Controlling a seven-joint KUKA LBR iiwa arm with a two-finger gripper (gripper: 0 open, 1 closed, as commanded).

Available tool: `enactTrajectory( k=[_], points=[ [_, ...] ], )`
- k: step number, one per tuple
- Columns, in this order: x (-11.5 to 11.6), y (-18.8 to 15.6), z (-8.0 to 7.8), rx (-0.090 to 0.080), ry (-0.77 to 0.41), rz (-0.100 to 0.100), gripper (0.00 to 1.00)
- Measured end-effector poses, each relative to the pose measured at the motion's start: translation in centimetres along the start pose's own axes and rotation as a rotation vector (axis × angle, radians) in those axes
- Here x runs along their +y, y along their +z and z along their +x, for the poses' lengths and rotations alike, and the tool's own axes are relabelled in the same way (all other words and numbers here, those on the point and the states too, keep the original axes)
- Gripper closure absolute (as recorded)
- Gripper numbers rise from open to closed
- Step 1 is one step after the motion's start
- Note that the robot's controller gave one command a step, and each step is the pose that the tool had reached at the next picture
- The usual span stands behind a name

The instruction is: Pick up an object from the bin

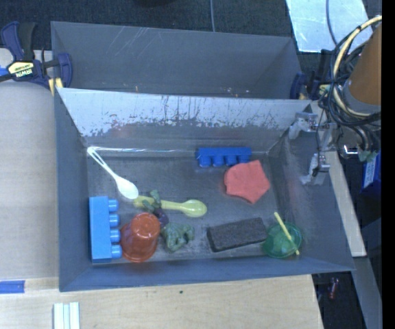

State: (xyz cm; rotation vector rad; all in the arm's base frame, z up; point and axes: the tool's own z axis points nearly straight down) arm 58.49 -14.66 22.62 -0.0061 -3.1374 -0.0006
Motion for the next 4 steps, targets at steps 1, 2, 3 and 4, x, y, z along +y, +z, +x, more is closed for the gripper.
enactTrajectory(
  k=[1, 2, 3, 4],
  points=[
    [0.1, -0.5, -0.2, -0.009, -0.003, 0.001, 0.0],
    [2.6, 2.9, 3.1, -0.018, -0.082, 0.005, 0.0],
    [7.1, 6.5, 3.5, -0.009, -0.32, 0.004, 0.0],
    [9.6, 11.8, 4.4, -0.008, -0.365, 0.002, 0.0]
  ],
)
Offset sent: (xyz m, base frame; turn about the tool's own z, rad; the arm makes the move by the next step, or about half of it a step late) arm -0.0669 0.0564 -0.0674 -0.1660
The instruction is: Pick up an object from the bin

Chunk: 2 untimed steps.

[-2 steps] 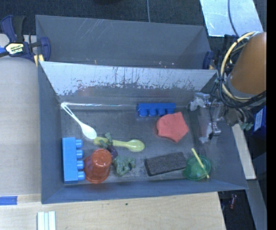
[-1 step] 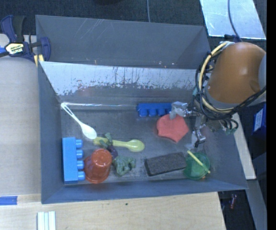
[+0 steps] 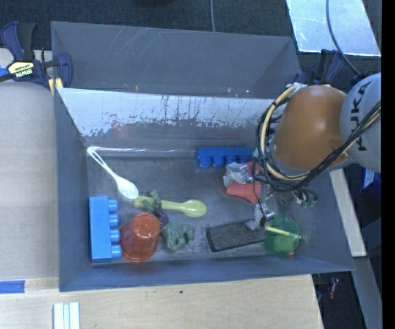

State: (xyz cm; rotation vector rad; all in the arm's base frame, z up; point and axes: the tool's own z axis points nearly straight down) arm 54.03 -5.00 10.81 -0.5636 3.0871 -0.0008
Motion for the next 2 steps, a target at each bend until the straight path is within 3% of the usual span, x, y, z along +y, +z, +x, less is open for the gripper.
enactTrajectory(
  k=[1, 2],
  points=[
    [-2.1, -2.8, -2.6, -0.011, 0.279, 0.003, 0.0],
    [-3.7, -4.6, -1.6, -0.008, 0.399, 0.001, 0.0]
  ],
)
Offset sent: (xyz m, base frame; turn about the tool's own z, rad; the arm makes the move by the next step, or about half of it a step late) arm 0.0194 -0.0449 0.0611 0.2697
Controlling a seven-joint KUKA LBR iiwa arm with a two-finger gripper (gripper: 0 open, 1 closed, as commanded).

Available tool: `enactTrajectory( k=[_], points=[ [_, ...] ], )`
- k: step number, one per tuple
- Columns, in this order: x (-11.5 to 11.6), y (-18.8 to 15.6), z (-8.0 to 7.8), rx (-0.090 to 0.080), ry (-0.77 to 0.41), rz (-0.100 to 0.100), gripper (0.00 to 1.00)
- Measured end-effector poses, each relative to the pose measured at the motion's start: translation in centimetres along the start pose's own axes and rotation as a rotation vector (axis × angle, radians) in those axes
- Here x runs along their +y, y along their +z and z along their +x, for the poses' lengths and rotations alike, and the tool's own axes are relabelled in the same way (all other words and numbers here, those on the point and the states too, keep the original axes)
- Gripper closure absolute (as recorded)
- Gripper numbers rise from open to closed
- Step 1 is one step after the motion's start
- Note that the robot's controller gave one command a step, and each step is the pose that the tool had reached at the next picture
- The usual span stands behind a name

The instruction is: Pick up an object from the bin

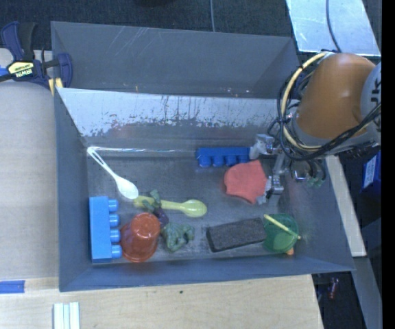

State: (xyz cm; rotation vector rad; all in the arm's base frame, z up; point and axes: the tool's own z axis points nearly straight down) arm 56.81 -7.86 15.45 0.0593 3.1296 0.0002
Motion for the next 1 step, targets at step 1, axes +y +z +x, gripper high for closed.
enactTrajectory(
  k=[1],
  points=[
    [0.47, 2.87, -1.46, -0.006, -0.064, 0.0, 0.0]
  ],
)
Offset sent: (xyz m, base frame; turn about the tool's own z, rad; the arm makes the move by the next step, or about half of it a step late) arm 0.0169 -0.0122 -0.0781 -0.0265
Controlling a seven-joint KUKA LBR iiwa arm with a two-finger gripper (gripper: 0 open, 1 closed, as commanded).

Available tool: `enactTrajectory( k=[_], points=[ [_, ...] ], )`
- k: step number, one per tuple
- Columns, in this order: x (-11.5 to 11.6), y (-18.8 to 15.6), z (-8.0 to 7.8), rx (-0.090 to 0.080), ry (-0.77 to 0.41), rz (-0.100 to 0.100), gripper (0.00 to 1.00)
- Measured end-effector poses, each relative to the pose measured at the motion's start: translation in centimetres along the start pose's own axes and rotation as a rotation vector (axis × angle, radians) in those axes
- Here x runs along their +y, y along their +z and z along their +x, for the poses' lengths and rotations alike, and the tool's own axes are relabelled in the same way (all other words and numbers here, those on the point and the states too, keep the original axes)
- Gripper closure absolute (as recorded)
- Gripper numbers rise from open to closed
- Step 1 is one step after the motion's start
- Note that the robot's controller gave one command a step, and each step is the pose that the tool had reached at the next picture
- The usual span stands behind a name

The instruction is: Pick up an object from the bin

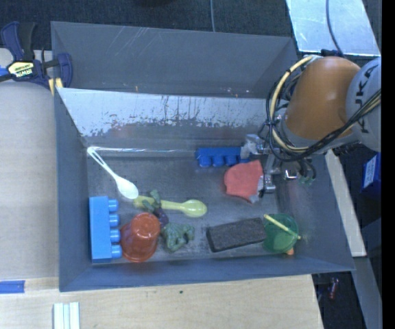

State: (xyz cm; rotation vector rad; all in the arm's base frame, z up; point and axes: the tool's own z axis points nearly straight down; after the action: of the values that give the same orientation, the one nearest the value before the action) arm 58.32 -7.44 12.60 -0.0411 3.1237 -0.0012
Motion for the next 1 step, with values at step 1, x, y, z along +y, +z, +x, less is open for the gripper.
enactTrajectory(
  k=[1],
  points=[
    [-0.83, 2.76, -0.08, 0.0, 0.148, 0.001, 0.0]
  ],
)
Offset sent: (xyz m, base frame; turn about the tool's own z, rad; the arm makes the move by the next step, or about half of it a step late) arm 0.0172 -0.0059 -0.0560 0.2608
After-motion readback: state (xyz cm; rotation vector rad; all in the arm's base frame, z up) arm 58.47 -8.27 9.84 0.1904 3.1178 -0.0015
